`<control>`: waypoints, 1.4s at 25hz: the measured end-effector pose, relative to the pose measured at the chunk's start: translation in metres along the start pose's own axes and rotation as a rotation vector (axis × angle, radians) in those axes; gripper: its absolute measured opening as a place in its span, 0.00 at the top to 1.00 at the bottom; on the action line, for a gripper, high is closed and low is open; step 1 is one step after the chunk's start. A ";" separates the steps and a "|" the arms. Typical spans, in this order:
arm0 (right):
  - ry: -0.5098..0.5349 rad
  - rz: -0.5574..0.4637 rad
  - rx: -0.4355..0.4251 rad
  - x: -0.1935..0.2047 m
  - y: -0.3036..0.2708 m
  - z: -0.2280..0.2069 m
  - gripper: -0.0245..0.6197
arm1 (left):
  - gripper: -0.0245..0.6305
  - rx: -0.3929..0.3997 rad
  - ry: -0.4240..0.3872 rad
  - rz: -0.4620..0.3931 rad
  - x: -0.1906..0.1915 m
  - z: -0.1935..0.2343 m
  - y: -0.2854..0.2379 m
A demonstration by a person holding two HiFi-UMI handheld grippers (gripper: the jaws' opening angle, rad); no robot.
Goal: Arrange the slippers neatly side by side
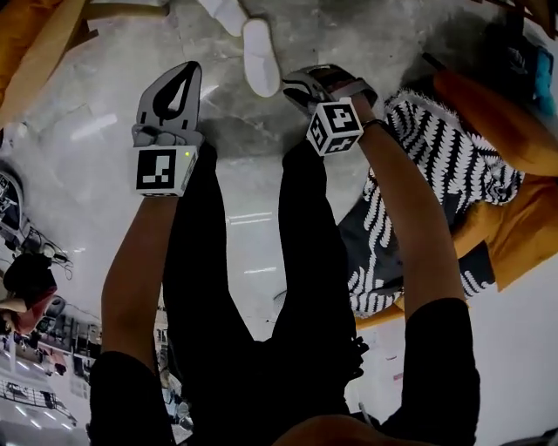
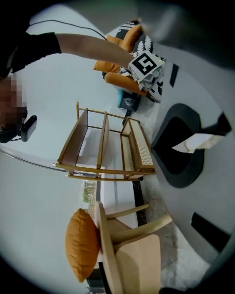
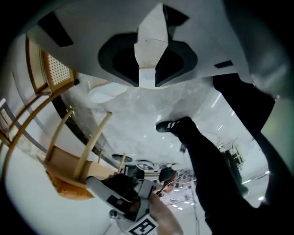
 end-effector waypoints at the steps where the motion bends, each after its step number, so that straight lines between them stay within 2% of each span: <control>1: 0.060 0.019 -0.027 0.005 -0.013 0.003 0.76 | 0.94 -0.002 -0.009 -0.003 0.010 0.001 -0.005; 5: 0.253 0.114 -0.147 0.025 -0.064 0.013 0.71 | 0.94 -0.014 -0.009 -0.006 0.050 0.008 -0.022; 8: 0.333 0.173 -0.174 0.030 -0.098 0.008 0.70 | 0.94 -0.020 -0.007 0.008 0.073 0.014 -0.032; 15: 0.636 0.157 -0.247 0.031 -0.148 0.014 0.70 | 0.94 -0.022 -0.012 -0.004 0.096 0.016 -0.045; 17: 0.690 0.172 -0.277 0.034 -0.161 0.015 0.70 | 0.94 -0.023 -0.017 -0.006 0.105 0.017 -0.049; 21: 0.723 0.229 -0.324 0.042 -0.183 0.014 0.72 | 0.94 -0.008 -0.023 0.007 0.122 0.014 -0.055; 25: 0.753 0.248 -0.355 0.045 -0.193 0.015 0.85 | 0.94 0.005 -0.020 0.011 0.130 0.015 -0.056; 32: 0.647 0.210 -0.285 0.038 -0.167 0.010 0.90 | 0.94 0.026 -0.029 0.026 0.117 0.013 -0.049; 35: 0.548 0.193 -0.224 0.034 -0.148 0.002 0.90 | 0.94 0.051 -0.049 0.022 0.101 0.009 -0.048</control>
Point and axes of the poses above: the fingertips, and each gripper's own axes: y backward along the fingers, z to its left, x out of its underside, the point moved 7 cm from there along y, backward along the fingers, and after that the axes turned 11 degrees about -y, right-handed, at the moved point
